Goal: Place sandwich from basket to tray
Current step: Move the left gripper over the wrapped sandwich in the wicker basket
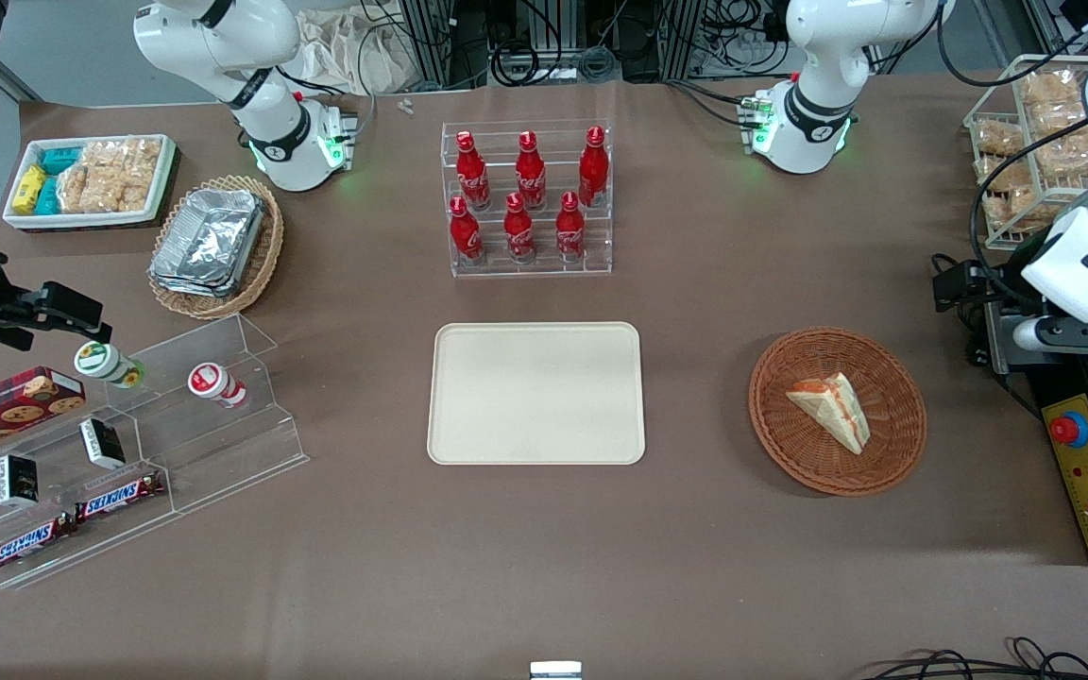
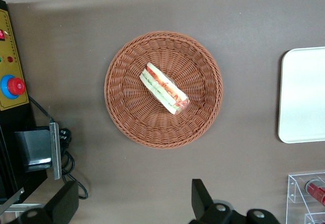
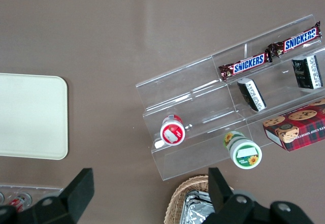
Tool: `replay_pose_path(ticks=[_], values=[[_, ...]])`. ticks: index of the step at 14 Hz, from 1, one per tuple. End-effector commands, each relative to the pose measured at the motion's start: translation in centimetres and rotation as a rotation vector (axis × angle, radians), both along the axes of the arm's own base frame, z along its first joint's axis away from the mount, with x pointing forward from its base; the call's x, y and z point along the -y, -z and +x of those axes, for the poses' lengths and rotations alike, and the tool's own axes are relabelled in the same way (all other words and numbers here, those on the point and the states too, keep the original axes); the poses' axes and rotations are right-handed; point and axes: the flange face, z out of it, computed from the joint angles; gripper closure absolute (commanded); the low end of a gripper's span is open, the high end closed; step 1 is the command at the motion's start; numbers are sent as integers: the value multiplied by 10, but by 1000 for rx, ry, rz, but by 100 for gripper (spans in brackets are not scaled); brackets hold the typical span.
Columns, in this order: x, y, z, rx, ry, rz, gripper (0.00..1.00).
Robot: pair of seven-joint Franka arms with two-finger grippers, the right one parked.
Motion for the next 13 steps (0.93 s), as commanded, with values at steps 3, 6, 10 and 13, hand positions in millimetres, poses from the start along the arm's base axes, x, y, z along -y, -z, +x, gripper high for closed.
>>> replay_pose_path(ticks=[3, 6, 10, 13], values=[[3, 7, 14, 8, -14, -3, 0], [7, 20, 28, -4, -77, -1, 0], [10, 66, 24, 1, -253, 4, 0], [10, 96, 23, -4, -362, 8, 0]])
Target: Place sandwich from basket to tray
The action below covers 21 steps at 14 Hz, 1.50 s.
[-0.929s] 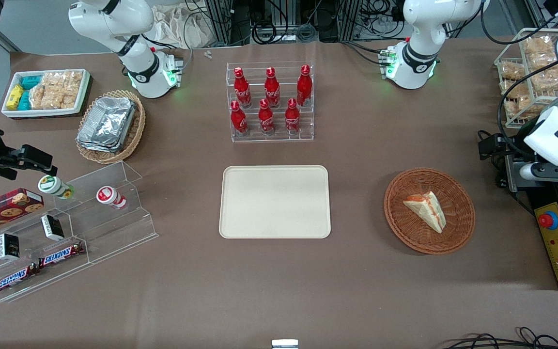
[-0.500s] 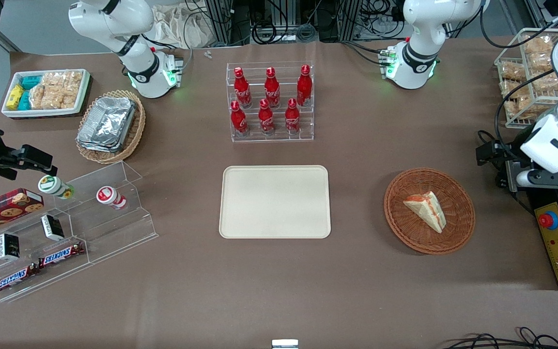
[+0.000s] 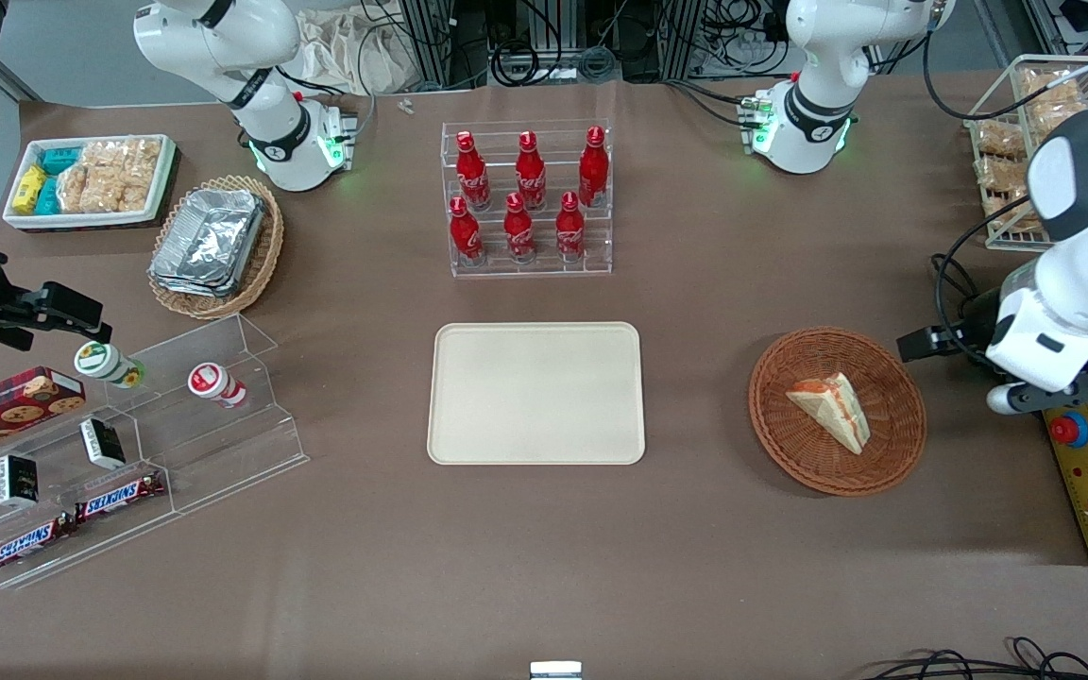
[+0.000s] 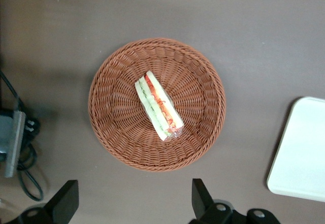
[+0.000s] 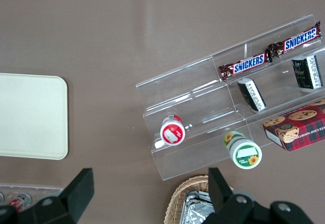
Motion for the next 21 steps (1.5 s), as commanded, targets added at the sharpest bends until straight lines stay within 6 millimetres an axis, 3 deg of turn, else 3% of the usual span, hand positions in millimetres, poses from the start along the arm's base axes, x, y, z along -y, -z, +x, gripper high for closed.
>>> replay_pose_path(ticks=[1, 5, 10, 16, 21], values=[[3, 26, -5, 22, -77, 13, 0], [4, 94, -22, 43, -210, 11, 0], [5, 146, -24, 33, -337, 3, 0], [6, 191, -30, 17, -377, -2, 0], [5, 217, -42, 11, -367, 8, 0]])
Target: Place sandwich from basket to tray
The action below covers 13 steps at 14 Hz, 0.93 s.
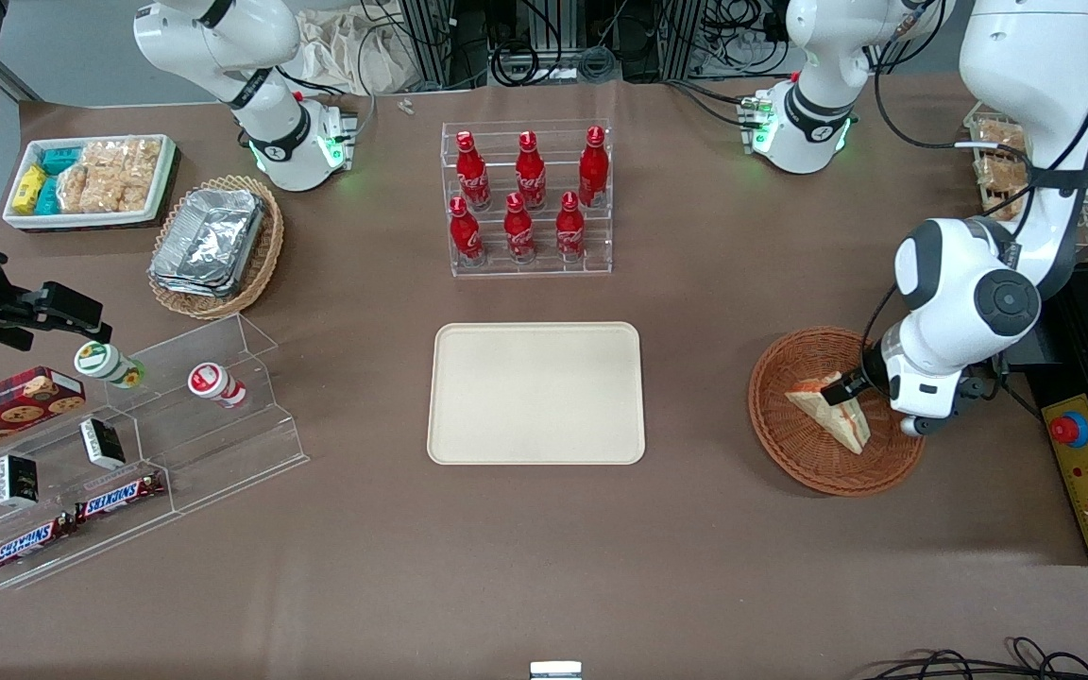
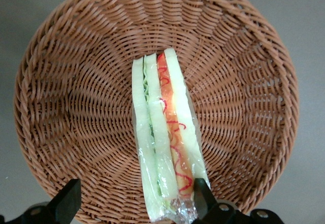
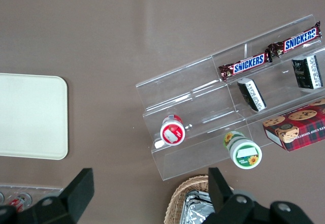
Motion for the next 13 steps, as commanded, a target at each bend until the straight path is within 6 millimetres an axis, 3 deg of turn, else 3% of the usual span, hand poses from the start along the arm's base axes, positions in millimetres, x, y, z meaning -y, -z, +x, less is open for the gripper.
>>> replay_pose_path(ticks=[1, 4, 7, 9, 13], values=[[2, 11, -9, -1, -7, 19, 0], [2, 8, -6, 7, -10, 17, 0], [2, -11, 6, 21, -10, 18, 0], [2, -35, 16, -4, 11, 26, 0], [3, -106, 29, -35, 153, 39, 0]])
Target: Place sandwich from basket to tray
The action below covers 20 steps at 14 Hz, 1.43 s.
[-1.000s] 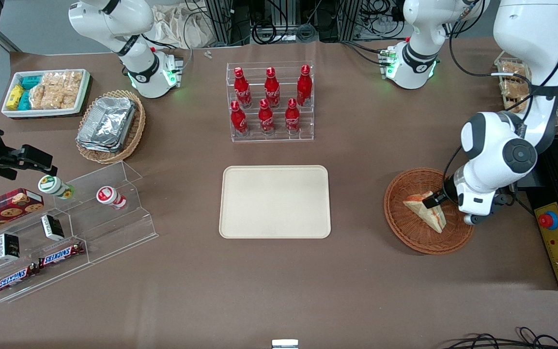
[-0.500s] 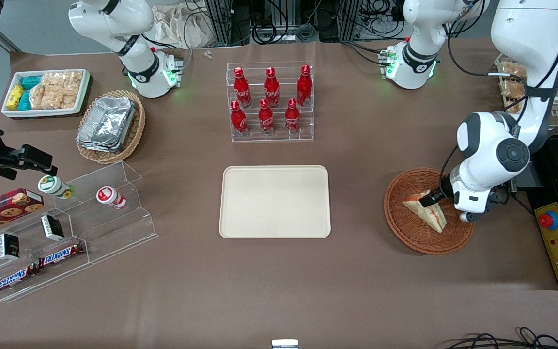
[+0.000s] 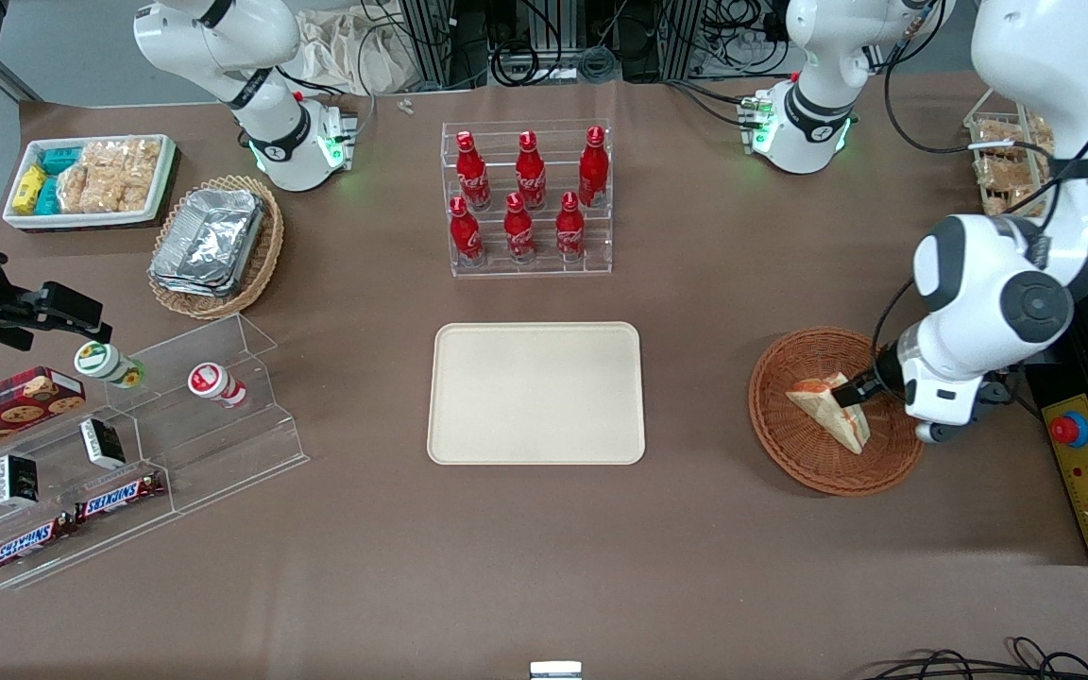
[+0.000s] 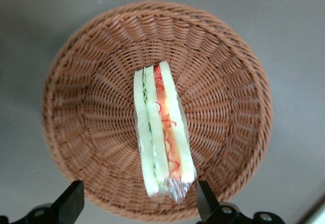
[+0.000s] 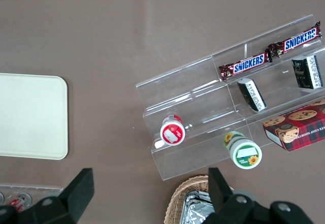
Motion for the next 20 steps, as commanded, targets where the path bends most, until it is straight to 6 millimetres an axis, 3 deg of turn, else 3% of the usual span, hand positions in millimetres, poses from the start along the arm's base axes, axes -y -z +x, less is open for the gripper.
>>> replay_pose_path(ticks=[1, 4, 7, 9, 12, 14, 17, 19, 20], values=[[2, -52, -1, 7, 147, 17, 0], [2, -112, -11, 26, 303, 16, 0], [2, -175, 0, -29, 386, -32, 0], [2, -184, 4, -32, 417, -40, 0], [11, -142, 14, -13, 326, -42, 0], [21, -92, 19, 46, 174, -22, 0], [21, -17, 21, 64, -16, -14, 0], [21, 18, 22, 60, -133, -14, 0], [20, 26, 22, 56, -193, -14, 0]])
